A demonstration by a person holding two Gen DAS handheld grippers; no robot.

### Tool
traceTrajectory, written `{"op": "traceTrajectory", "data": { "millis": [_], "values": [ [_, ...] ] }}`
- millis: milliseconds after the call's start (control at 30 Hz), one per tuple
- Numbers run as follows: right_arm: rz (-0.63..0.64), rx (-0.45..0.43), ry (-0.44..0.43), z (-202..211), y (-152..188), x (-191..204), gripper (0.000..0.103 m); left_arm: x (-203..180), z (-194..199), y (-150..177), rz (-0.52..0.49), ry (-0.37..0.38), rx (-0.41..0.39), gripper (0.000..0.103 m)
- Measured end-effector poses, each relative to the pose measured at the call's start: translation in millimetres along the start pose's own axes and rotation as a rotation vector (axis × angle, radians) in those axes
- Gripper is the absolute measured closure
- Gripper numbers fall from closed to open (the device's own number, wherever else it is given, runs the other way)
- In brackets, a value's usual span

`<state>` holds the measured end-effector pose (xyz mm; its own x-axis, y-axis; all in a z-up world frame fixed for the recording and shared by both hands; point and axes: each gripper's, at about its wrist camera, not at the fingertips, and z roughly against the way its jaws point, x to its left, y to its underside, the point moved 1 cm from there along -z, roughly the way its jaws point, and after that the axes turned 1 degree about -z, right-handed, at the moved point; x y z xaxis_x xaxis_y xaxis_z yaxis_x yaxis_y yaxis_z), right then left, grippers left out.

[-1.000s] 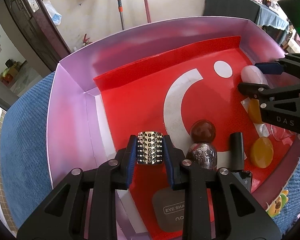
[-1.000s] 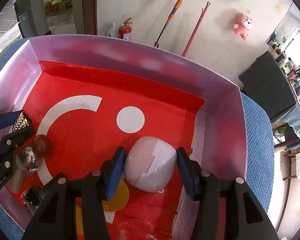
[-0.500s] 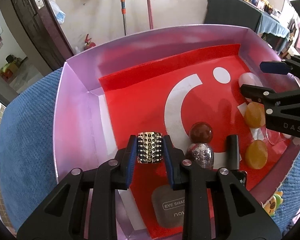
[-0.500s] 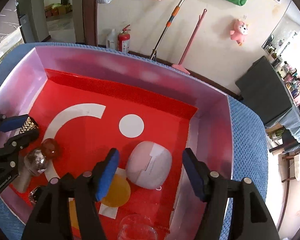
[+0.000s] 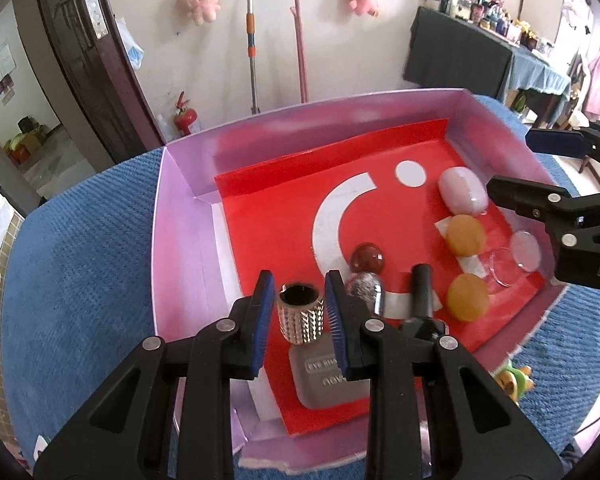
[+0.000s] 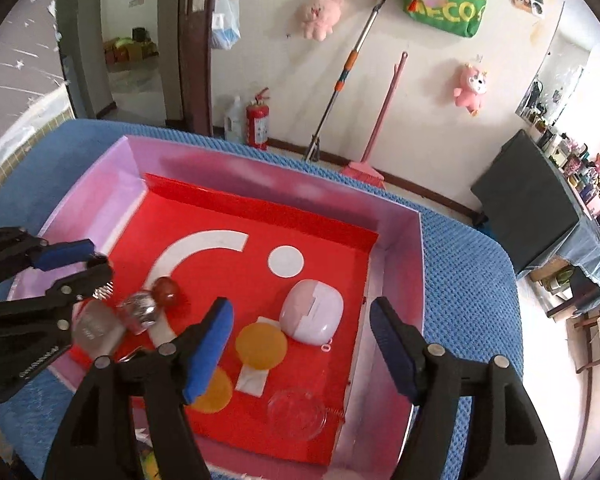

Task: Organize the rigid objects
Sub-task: 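Open the left tool on the gold roller while the right withdraws from the box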

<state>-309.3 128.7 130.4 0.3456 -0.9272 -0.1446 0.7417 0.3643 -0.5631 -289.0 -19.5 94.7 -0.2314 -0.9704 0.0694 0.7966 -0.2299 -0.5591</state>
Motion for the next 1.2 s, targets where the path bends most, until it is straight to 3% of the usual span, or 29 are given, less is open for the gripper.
{"op": "traceTrajectory", "data": {
  "millis": [300,567,633,667,733,900,1000,1100,1200],
  "values": [
    [-0.022,-0.081,-0.056,43,18,3,0.029,6,-2,4,0.036,0.011,-0.010,0.078],
    [-0.084,-0.187,-0.134,86,46,-6,0.020,-3,41,25,0.045,0.027,-0.137,0.078],
    [-0.092,-0.222,-0.139,98,54,-5,0.018,-7,56,34,0.050,0.038,-0.177,0.071],
    [-0.093,-0.237,-0.137,104,58,-5,0.017,-10,66,40,0.055,0.042,-0.206,0.051],
    [-0.096,-0.271,-0.132,116,67,-4,0.014,-14,83,49,0.067,0.041,-0.269,0.023],
    [-0.112,-0.336,-0.131,140,92,-2,0.012,-29,124,74,0.072,0.025,-0.401,0.023],
    [-0.118,-0.372,-0.127,153,111,2,0.005,-34,141,91,0.095,0.008,-0.461,0.022],
    [-0.114,-0.398,-0.115,160,132,8,0.002,-41,152,108,0.115,-0.032,-0.509,0.013],
    [-0.123,-0.408,-0.119,162,157,13,0.000,-48,157,123,0.127,-0.061,-0.524,0.012]
  ]
}}
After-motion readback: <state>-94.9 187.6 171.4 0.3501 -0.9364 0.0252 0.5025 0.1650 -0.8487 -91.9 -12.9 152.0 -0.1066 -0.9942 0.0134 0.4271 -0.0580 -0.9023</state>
